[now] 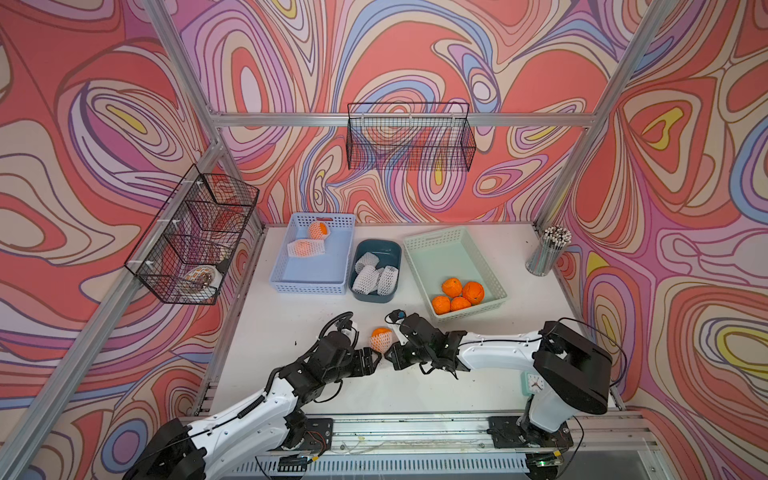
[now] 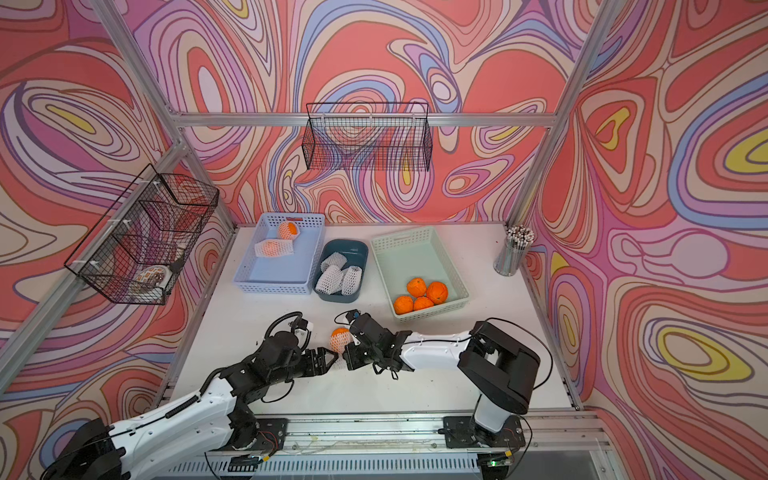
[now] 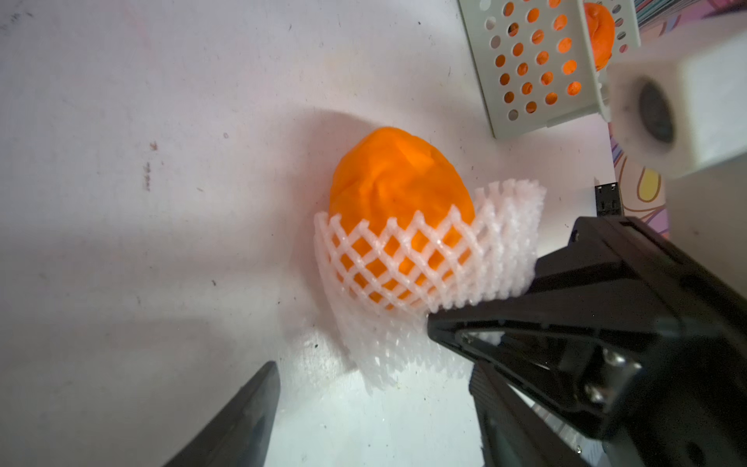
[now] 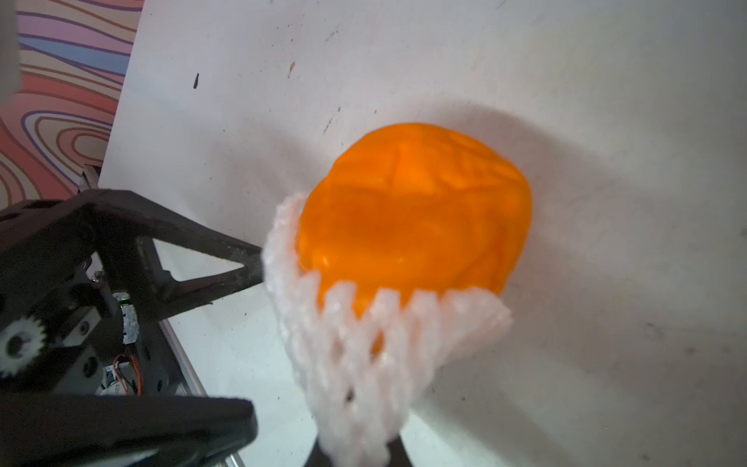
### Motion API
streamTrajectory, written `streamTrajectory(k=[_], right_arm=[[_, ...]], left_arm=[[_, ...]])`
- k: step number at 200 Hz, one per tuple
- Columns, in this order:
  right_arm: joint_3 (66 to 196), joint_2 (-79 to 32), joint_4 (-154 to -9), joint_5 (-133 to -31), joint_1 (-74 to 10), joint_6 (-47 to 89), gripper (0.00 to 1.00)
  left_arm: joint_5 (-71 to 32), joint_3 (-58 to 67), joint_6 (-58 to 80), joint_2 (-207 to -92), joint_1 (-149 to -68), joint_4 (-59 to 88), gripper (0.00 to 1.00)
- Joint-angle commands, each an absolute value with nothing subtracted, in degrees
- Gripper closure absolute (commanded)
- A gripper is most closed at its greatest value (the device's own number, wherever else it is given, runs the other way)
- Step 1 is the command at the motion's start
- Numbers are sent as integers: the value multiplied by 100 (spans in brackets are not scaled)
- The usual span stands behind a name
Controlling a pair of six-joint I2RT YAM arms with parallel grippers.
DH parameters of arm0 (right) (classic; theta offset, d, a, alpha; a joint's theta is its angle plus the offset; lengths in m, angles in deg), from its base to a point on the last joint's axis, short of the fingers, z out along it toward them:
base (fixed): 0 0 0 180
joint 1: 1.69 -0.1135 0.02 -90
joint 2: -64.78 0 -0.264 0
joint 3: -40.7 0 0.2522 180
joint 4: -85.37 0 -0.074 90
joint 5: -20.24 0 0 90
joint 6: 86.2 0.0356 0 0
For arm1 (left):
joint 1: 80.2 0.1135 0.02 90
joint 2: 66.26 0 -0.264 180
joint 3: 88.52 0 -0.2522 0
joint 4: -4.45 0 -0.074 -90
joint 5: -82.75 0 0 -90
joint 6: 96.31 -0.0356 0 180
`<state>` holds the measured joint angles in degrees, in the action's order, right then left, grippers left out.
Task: Remove foam nets from oranges
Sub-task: Remove the foam net from the orange.
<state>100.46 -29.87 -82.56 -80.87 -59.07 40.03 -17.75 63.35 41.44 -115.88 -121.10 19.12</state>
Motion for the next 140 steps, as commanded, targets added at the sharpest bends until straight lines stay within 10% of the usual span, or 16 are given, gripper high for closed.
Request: streamTrajectory(k=[1, 140], right_arm=[[10165, -2796, -8002, -8232, -5881, 4097, 97], [10096, -2411, -8329, -9401, -5428, 5076, 94]], left_arm=[[-1823, 6426, 4329, -11702, -12124, 1423, 25], [-1843, 6555, 4503, -11677, -12124, 1084, 42]])
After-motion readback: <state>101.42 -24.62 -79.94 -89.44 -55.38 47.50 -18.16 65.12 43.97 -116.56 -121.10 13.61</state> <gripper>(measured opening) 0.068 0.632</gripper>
